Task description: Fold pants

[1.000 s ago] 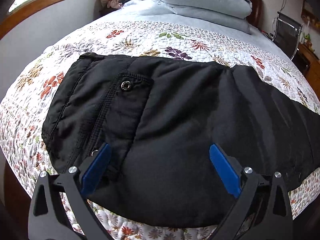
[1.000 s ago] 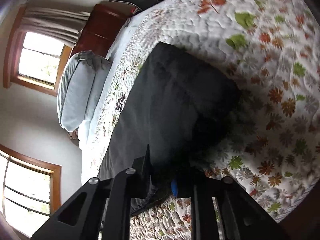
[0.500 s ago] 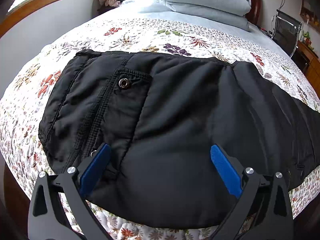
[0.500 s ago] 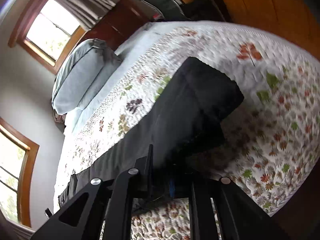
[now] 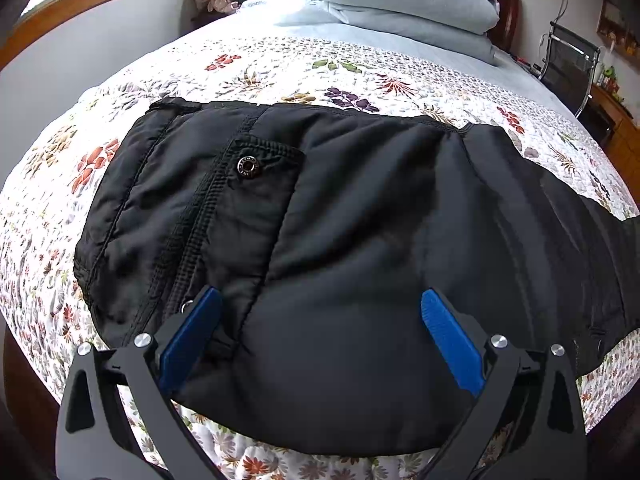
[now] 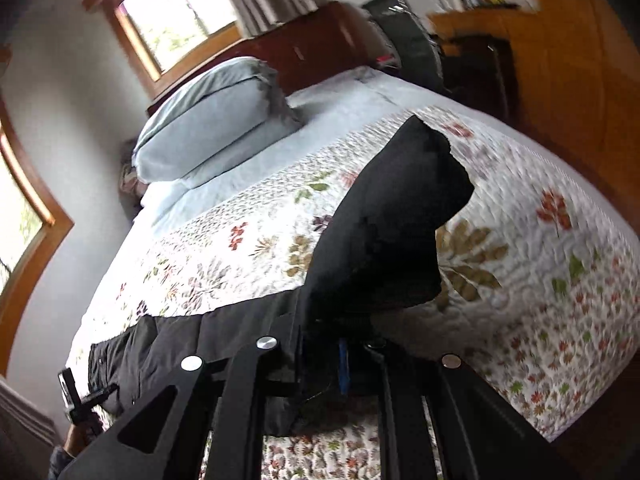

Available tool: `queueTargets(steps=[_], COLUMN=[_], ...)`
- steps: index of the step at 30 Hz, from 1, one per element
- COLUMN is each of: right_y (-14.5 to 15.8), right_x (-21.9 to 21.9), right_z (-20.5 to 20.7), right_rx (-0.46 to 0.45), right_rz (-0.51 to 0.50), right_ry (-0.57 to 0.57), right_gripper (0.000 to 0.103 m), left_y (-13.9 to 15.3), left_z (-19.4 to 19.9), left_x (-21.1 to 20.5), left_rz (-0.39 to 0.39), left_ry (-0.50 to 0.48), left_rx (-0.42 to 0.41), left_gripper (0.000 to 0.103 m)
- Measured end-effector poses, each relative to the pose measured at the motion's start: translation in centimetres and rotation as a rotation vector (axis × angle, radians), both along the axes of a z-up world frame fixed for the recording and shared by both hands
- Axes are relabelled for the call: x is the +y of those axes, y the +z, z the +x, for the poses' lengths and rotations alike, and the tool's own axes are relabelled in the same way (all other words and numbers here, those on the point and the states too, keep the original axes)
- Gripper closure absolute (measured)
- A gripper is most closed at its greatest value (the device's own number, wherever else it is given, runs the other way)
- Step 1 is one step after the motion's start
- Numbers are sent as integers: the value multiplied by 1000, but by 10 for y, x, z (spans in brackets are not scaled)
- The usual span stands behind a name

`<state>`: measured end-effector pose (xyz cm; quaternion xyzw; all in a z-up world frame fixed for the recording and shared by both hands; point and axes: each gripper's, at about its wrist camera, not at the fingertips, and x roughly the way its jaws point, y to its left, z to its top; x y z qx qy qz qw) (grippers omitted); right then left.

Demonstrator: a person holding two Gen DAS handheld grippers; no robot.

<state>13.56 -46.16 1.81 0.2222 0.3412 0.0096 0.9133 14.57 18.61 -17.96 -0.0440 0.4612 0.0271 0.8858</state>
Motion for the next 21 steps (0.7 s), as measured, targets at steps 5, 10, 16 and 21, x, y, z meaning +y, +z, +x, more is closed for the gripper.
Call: queueTargets(steps=[5, 10, 16, 21], right_y=[18, 30, 32, 29], right_x=[36, 70, 115, 148], right_z=[9, 16, 26, 33], right_rx=[-26, -37, -25, -7], right_rz=[-70, -129, -227, -256], right_ry=[78, 150, 247, 322], right_gripper=[91, 91, 91, 91], left_y=[0, 0, 1, 1], left_z=[-1, -1, -2, -2], left_x=[0, 1, 2, 1], left_rz=[-3, -10, -19, -23], left_ry=[0, -1, -1, 1], left_rx=[-1, 0, -3, -4], left_gripper=[3, 3, 3, 3])
